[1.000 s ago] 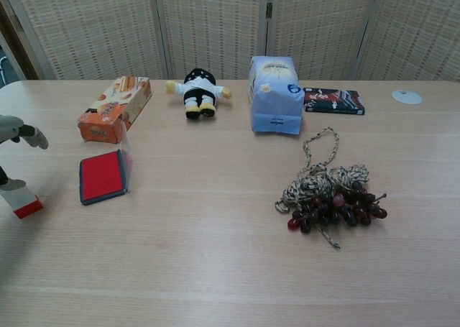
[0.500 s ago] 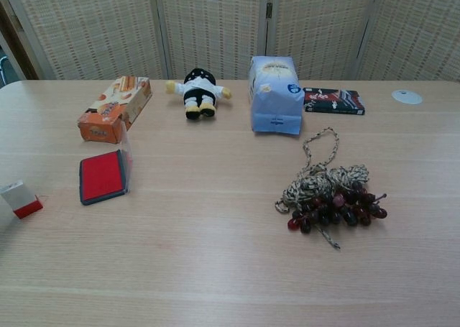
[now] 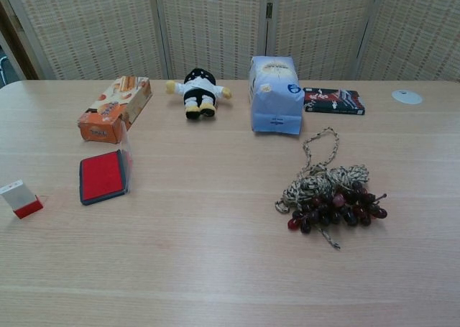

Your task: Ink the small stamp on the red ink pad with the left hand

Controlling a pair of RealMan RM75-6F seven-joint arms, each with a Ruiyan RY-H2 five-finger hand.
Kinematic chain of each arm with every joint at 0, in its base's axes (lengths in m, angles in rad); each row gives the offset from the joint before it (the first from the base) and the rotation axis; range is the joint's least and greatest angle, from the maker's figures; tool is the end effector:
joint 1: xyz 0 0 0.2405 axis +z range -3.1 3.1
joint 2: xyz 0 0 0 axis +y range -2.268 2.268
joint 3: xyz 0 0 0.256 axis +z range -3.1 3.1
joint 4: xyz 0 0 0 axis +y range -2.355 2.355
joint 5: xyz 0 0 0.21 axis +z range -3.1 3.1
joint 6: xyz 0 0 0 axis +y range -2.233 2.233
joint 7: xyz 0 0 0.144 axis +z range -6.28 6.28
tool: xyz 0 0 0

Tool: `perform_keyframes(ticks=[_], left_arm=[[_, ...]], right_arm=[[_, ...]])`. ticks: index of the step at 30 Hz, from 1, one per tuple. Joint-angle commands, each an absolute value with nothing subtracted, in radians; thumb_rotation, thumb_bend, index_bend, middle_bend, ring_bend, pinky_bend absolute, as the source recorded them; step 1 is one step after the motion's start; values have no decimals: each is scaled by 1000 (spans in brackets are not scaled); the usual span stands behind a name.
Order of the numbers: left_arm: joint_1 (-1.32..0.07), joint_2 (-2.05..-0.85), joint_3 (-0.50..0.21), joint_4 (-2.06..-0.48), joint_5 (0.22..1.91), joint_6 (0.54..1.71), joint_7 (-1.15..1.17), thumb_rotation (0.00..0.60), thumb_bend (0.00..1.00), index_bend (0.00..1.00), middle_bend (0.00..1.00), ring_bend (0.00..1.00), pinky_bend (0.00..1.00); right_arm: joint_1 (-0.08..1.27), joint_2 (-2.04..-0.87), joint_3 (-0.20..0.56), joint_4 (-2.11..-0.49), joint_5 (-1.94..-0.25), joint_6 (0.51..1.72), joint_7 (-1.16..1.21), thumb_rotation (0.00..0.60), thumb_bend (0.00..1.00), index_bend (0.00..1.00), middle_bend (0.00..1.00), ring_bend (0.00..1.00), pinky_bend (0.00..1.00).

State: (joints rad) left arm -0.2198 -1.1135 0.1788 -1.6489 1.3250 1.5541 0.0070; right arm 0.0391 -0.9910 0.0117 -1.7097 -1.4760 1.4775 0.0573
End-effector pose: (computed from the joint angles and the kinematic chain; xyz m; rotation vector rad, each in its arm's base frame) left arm -0.3202 0.1733 0.1500 -1.3913 -1.0000 -0.7981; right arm -0.3149 -0.1578 0.1859 1.3474 -0.9927 0.8523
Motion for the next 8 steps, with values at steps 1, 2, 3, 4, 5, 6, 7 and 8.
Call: perform_keyframes(ticks=[1, 2, 3, 4, 5, 6, 7, 8], left_arm=[[-199, -1101, 163, -1636, 1360, 1551, -17, 600, 297, 0, 0, 0, 0], [-197, -1101, 159, -1633, 1365, 1549, -16, 600, 297, 0, 0, 0, 0], [-195, -1101, 156, -1631, 1368, 1544, -13, 600, 297, 0, 0, 0, 0], [-193, -1101, 152, -1630, 1369, 1534, -6, 600, 297, 0, 0, 0, 0], [-192, -1101, 149, -1630, 1369, 1527, -2, 600, 297, 0, 0, 0, 0], [-192, -1101, 143, -1631, 1368, 1518, 3, 600, 297, 0, 0, 0, 0], [-191, -1100, 139, -1632, 1366, 1511, 9, 600, 297, 0, 0, 0, 0], [-191, -1100, 135, -1633, 1364, 1505, 14, 600, 297, 0, 0, 0, 0]], right_arm=[[22, -1002, 20, -1724, -1465, 1505, 28, 600, 381, 20, 0, 0, 0], [18, -1003, 21, -1725, -1467, 1512, 23, 600, 381, 20, 0, 0, 0], [15, -1004, 22, -1726, -1470, 1519, 19, 600, 381, 20, 0, 0, 0], [12, -1005, 21, -1727, -1473, 1525, 16, 600, 381, 20, 0, 0, 0], [10, -1005, 21, -1728, -1477, 1529, 16, 600, 380, 20, 0, 0, 0], [8, -1005, 21, -1729, -1481, 1532, 16, 600, 381, 20, 0, 0, 0], [7, -1004, 21, -1728, -1485, 1534, 15, 600, 380, 20, 0, 0, 0], [6, -1004, 21, -1728, -1488, 1536, 15, 600, 381, 20, 0, 0, 0]])
